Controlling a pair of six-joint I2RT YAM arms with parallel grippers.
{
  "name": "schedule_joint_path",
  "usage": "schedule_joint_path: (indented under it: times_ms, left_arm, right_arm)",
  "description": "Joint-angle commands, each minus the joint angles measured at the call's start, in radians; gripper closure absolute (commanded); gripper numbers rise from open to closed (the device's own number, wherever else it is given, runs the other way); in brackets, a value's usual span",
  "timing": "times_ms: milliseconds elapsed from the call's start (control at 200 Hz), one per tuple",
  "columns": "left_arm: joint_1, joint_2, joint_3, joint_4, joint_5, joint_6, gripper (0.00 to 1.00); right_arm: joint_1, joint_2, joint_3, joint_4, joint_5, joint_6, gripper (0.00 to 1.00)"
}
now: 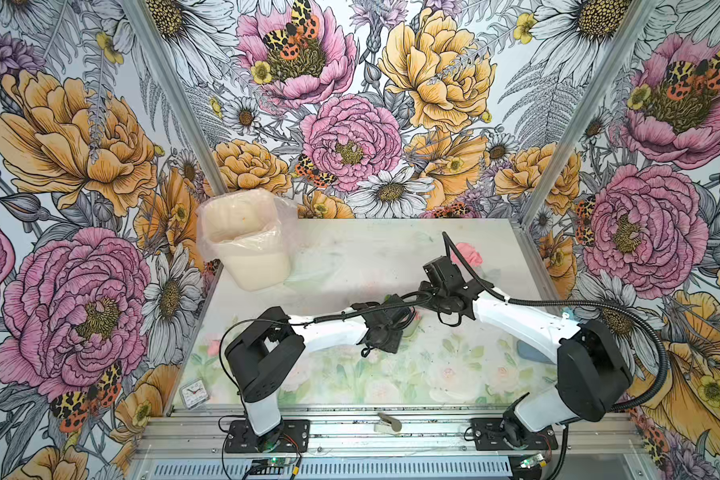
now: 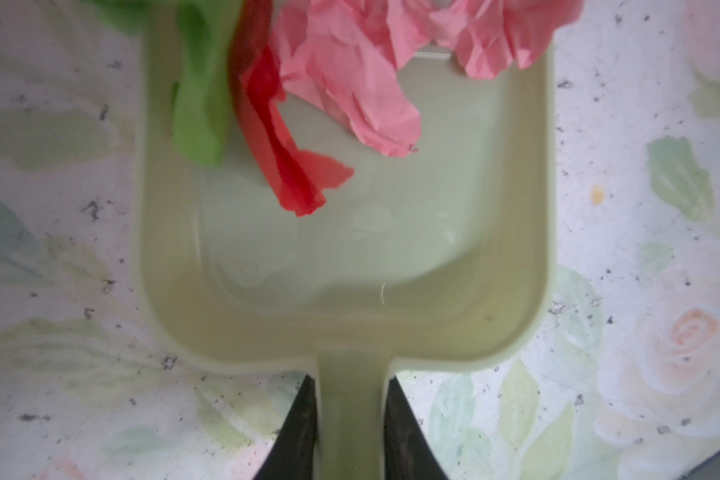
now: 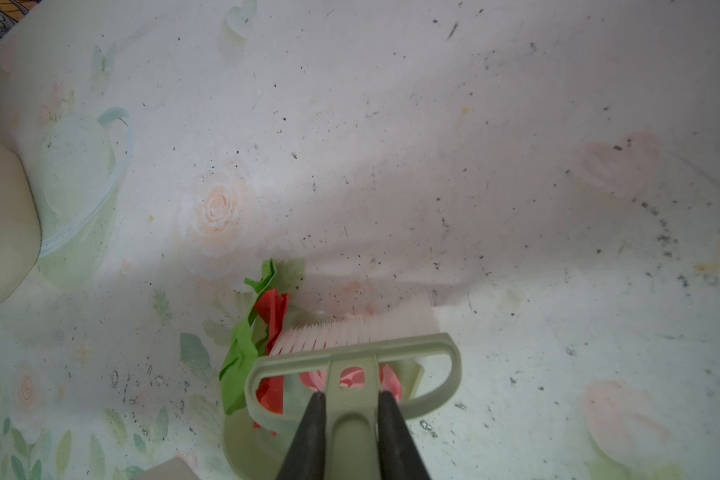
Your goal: Sweep away the paper scraps from the table
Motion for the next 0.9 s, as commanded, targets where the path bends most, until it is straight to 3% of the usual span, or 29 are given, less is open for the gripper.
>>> schedule_joint_path:
  times_ms: [0, 350, 646, 896]
  left_arm:
    - [0.007, -0.045, -0.018, 0.019, -0.007, -0.003, 1.0]
    - [0.004, -0.027, -0.028, 0.018, -0.001, 0.012, 1.0]
    - [0.006, -0.023, -0.023, 0.015, 0.016, 0.02, 1.0]
    - [0.007, -0.012, -0.019, 0.012, 0.005, 0.012, 1.0]
  right_arm:
    - [-0.025, -0.034, -0.004, -0.009, -0.026, 0.002, 1.0]
    - [-0.139, 0.016, 0.093, -0.007, -0.085, -0.124, 1.0]
    - [-0.171, 0.12, 0.243, 0.02, -0.109, -0.278, 1.0]
    - [-0.172, 0.265, 0.313, 0.109, -0.31, -0.364, 1.0]
